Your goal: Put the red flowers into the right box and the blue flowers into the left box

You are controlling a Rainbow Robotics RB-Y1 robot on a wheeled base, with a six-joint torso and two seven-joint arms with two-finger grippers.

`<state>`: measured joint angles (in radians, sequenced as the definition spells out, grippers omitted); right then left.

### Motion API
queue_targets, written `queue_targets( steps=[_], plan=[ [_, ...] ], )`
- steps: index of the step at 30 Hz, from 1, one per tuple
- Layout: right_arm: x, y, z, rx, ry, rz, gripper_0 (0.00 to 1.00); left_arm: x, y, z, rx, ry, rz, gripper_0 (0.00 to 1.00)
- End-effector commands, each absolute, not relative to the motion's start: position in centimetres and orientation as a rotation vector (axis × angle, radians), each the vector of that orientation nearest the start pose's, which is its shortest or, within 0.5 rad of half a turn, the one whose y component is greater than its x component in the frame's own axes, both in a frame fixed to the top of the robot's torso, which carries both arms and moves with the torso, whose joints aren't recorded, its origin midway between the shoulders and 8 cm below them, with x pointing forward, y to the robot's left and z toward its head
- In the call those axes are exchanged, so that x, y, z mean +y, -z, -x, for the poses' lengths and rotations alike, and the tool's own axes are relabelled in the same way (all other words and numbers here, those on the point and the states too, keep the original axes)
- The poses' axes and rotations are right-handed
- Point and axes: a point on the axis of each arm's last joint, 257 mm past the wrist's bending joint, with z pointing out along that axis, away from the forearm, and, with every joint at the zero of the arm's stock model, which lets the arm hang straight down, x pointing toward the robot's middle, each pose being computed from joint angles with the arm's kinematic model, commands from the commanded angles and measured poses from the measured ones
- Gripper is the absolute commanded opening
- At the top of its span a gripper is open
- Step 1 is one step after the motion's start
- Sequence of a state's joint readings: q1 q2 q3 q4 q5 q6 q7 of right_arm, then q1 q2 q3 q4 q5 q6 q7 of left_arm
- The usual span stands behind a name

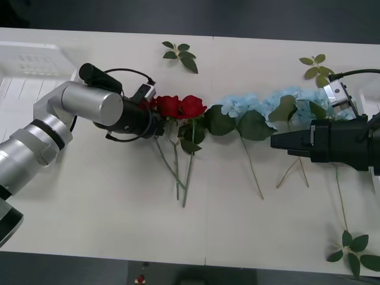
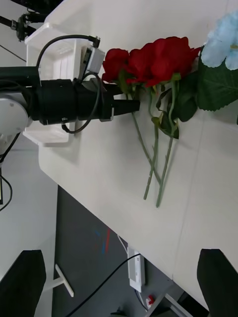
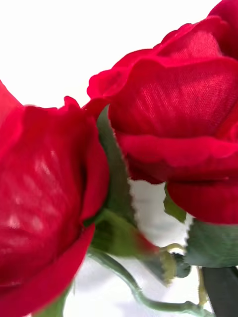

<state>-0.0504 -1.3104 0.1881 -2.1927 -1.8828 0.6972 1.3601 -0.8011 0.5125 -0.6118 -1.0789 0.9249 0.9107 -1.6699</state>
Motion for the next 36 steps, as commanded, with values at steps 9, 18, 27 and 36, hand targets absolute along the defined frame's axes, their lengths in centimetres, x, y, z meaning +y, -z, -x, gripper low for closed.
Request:
queue_targets(
  steps=[9,18,27,36],
  plan=[
    [-15.6,11.6,-36.2,2.308,-1.092,0.277,0.89,13.0,29.0,-60.0,2.39,0.222,-0.626,0.0],
    [-15.6,11.6,-36.2,2.309,-1.096,0.275,0.89,14.0,28.8,-60.2,2.388,0.203,-0.633,0.0],
    [-15.5,11.4,-36.1,2.312,-1.11,0.266,0.89,16.2,25.6,-60.4,2.392,0.201,-0.655,0.0],
    [-15.4,11.2,-36.1,2.307,-1.124,0.258,0.89,18.1,19.0,-58.2,2.406,0.406,-0.725,0.0]
  ],
)
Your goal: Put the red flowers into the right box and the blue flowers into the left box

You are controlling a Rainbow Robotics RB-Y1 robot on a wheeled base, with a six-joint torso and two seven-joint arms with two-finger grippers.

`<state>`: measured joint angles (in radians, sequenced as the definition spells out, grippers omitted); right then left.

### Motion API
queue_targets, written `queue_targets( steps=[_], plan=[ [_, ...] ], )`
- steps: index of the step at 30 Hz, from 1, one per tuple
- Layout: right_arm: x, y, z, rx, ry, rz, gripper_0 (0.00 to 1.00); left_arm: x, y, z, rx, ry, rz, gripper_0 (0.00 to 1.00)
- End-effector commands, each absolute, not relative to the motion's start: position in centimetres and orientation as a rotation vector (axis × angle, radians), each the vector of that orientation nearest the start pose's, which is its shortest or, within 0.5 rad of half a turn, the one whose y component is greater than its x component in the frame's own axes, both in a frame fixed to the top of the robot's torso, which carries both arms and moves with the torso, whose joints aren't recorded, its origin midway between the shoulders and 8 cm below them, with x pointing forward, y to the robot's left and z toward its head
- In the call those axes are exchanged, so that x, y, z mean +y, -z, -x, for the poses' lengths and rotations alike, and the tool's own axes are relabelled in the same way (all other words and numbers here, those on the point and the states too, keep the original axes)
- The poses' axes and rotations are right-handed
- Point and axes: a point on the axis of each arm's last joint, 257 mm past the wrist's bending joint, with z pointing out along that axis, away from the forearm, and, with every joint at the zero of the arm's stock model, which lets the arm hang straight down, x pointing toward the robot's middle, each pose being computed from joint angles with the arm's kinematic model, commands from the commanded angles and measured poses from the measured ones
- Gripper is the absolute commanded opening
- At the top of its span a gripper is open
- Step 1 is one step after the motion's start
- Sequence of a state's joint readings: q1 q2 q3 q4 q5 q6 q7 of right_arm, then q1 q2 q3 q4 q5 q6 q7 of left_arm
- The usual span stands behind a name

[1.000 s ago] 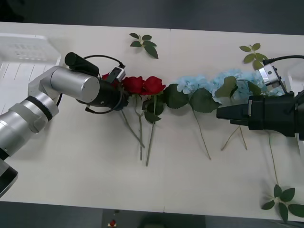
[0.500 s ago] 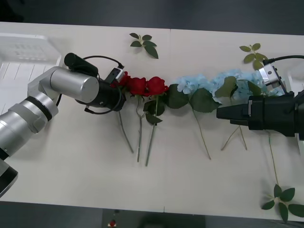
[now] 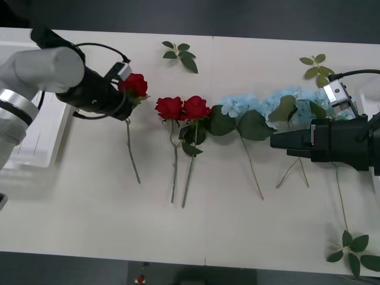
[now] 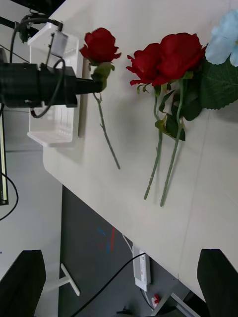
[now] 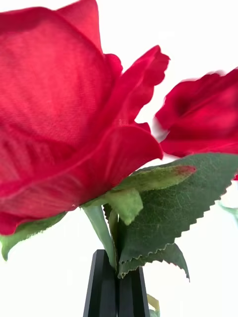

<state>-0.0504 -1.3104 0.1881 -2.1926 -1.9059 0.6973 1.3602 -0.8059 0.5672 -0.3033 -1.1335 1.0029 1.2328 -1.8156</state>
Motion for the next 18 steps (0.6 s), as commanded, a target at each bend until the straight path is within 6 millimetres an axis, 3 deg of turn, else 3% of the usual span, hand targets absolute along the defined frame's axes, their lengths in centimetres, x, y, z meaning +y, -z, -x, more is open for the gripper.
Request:
queue_targets(
  steps=[1,10,18],
  plan=[
    [-15.3,11.0,-36.1,2.304,-1.129,0.256,0.89,18.2,18.2,-58.2,2.388,0.438,-0.732,0.0],
    [-14.9,10.5,-36.2,2.288,-1.17,0.225,0.89,19.6,12.1,-57.7,2.227,0.557,-0.816,0.0],
    [-12.5,7.3,-36.0,2.198,-1.367,0.128,0.89,19.8,5.6,-58.0,2.045,0.675,-0.781,0.0]
  ],
)
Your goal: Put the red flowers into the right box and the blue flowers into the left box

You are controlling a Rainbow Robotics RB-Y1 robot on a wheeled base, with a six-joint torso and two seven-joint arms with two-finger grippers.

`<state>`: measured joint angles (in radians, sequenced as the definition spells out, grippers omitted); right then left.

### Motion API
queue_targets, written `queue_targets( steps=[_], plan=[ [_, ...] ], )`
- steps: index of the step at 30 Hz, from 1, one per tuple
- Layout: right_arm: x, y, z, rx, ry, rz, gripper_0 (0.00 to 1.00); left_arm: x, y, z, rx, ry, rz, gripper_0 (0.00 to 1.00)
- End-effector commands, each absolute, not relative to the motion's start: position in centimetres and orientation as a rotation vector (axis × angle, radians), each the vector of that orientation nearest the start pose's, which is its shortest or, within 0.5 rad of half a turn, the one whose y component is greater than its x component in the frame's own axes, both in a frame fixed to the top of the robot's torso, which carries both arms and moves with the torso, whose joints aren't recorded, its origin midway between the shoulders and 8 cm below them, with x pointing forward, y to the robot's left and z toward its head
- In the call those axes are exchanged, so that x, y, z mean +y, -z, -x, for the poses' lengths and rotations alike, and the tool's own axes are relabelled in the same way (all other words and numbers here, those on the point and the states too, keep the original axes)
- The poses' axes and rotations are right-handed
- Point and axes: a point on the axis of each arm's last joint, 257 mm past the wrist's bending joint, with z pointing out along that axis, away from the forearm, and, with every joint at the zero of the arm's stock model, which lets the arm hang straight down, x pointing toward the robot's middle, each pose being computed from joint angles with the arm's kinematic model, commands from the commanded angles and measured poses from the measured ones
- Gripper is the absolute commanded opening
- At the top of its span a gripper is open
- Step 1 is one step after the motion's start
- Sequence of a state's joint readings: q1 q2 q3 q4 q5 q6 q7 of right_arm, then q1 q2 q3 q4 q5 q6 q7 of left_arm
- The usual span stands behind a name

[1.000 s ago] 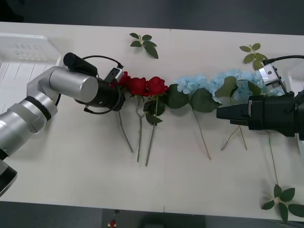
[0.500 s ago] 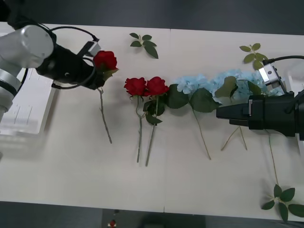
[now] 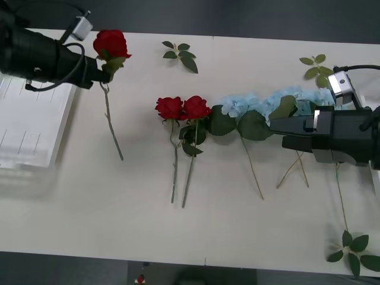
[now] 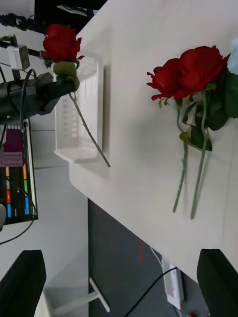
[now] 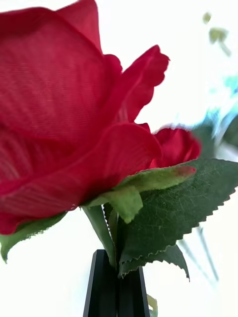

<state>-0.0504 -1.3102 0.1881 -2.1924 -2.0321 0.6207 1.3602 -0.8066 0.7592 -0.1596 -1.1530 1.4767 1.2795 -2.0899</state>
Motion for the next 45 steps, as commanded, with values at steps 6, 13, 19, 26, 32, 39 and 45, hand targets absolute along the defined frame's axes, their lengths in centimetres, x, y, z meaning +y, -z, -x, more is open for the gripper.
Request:
queue_targets(
  steps=[6,13,19,26,32,39,45],
  plan=[
    [-11.5,5.1,-35.9,2.144,-1.506,0.04,0.95,17.0,1.2,-56.4,1.921,0.927,-0.726,0.0],
    [-10.1,3.6,-36.1,2.08,-1.548,0.06,0.96,12.7,-0.7,-53.8,1.835,1.175,-0.74,0.0],
    [-8.2,4.0,-36.7,2.066,-1.526,0.117,0.96,8.8,-1.9,-51.7,1.756,1.371,-0.75,0.0],
    [-5.1,5.8,-38.6,2.056,-1.515,0.166,0.96,4.7,-2.8,-49.5,1.671,1.549,-0.773,0.0],
    [-2.0,6.1,-40.2,2.013,-1.564,0.16,0.97,2.5,-2.9,-48.7,1.633,1.608,-0.788,0.0],
    [0.7,5.7,-41.0,1.974,-1.622,0.148,0.96,1.0,-2.3,-48.5,1.627,1.612,-0.803,0.0],
    [3.0,5.0,-41.9,1.928,-1.655,0.136,0.29,-0.2,-1.3,-48.5,1.64,1.594,-0.816,0.0]
  ],
)
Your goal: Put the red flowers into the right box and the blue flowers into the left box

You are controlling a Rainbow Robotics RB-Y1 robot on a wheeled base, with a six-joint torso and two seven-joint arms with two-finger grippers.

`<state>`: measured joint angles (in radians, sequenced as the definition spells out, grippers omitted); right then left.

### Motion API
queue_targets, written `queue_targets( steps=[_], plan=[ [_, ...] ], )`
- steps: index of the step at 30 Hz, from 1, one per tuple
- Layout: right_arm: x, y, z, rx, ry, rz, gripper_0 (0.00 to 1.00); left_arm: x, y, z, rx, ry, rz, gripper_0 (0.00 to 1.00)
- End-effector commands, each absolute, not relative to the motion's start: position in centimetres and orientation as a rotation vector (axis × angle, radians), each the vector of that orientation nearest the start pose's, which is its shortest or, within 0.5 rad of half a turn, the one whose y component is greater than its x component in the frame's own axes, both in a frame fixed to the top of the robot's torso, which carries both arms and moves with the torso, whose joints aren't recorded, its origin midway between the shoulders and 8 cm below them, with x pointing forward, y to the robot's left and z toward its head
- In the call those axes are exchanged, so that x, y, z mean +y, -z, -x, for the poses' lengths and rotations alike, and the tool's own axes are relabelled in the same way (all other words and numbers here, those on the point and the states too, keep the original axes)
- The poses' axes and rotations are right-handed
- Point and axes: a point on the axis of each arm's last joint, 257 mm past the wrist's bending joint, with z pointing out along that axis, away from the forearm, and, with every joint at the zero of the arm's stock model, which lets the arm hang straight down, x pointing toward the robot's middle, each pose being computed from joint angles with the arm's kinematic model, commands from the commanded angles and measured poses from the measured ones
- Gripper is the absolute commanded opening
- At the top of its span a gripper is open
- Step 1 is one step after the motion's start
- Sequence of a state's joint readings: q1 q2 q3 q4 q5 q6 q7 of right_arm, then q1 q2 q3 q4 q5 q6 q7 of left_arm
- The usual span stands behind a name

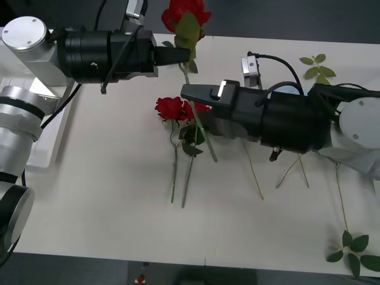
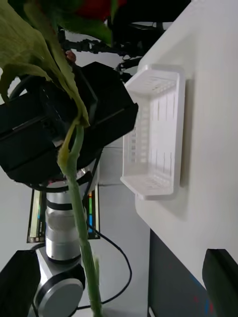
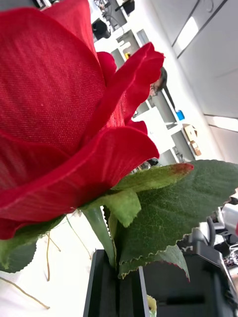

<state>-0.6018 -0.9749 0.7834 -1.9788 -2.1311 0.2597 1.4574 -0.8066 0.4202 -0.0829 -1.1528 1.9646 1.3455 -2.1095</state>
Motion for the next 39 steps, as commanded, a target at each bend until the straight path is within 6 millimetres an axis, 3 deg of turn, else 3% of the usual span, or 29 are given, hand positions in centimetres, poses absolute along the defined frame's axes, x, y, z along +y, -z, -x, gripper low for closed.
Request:
queue_targets(
  steps=[1,2,24,25,26,27,28,39],
  plan=[
    [3.0,5.0,-42.0,1.925,-1.653,0.137,0.06,-0.3,-1.2,-48.5,1.642,1.593,-0.818,0.0],
    [3.0,4.9,-42.1,1.919,-1.649,0.137,0.0,-0.6,-1.0,-48.6,1.645,1.59,-0.819,0.0],
    [1.8,5.5,-42.7,1.933,-1.598,0.139,0.0,-3.1,0.5,-48.3,1.653,1.569,-0.847,0.0],
    [1.5,5.4,-42.9,1.932,-1.584,0.147,0.0,-3.1,0.5,-48.4,1.653,1.569,-0.844,0.07],
    [1.2,5.5,-43.0,1.932,-1.568,0.153,0.0,-3.1,0.5,-48.4,1.653,1.569,-0.844,0.63],
    [0.8,5.6,-43.2,1.935,-1.548,0.159,0.0,-3.1,0.5,-48.4,1.653,1.569,-0.844,0.96],
    [0.5,5.6,-43.3,1.936,-1.537,0.163,0.0,-3.1,0.5,-48.4,1.653,1.569,-0.844,1.0],
    [-1.9,4.7,-43.0,1.954,-1.469,0.206,0.0,-3.1,0.7,-48.2,1.655,1.573,-0.848,1.0]
  ],
)
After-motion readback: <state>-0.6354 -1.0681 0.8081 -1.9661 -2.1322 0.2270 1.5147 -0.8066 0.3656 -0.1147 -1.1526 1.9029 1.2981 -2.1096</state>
